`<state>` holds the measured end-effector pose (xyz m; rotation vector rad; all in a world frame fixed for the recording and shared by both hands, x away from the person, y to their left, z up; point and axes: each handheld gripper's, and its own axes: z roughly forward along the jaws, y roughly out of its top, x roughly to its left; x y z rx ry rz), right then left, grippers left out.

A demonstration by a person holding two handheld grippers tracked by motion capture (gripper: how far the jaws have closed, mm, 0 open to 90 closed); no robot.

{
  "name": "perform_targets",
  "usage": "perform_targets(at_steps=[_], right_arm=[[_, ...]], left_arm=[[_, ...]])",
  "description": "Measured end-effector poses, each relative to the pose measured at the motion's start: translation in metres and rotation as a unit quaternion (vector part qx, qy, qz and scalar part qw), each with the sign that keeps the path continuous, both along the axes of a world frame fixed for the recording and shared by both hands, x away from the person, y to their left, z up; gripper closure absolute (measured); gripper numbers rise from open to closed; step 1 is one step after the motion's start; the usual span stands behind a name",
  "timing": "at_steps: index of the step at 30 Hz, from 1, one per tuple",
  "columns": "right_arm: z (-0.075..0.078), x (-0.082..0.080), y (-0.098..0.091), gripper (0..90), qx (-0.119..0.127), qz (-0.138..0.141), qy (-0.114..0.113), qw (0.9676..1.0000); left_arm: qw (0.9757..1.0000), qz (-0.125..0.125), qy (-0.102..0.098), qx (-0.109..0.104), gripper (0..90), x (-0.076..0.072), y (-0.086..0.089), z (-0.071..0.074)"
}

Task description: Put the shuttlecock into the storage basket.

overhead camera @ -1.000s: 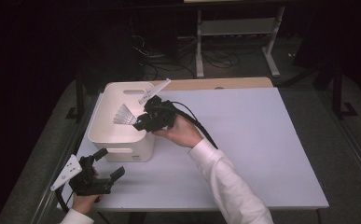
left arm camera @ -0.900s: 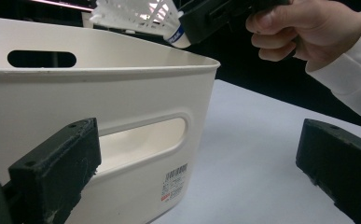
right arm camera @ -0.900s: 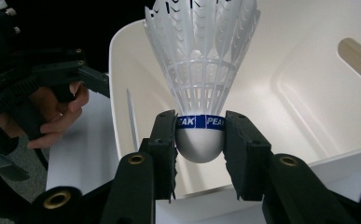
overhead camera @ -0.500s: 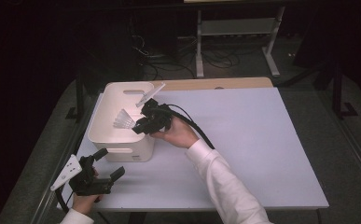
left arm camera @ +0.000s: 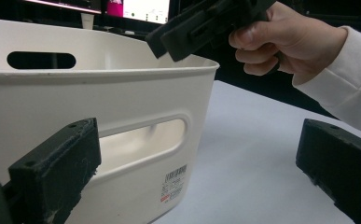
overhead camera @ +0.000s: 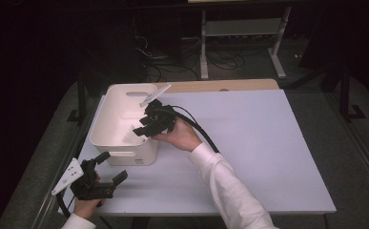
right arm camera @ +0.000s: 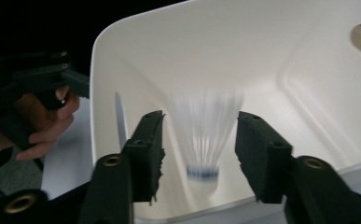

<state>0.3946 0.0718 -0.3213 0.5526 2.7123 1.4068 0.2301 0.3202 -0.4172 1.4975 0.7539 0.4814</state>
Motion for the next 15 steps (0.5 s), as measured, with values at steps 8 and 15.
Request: perform_targets(at_steps=[8, 15], right_arm=[[0.006, 0.003, -0.01, 26.1, 0.015, -0.017, -0.006, 0.9997], [0.011, 0.002, -0.017, 13.8, 0.019, -0.015, -0.011, 0.9996]], left_arm=[[1.0, 0.0, 0.001, -0.001, 0.0, 0.0, 0.0, 0.0], [1.0, -0.001, 0.002, 0.003, 0.0, 0.0, 0.0, 0.0]])
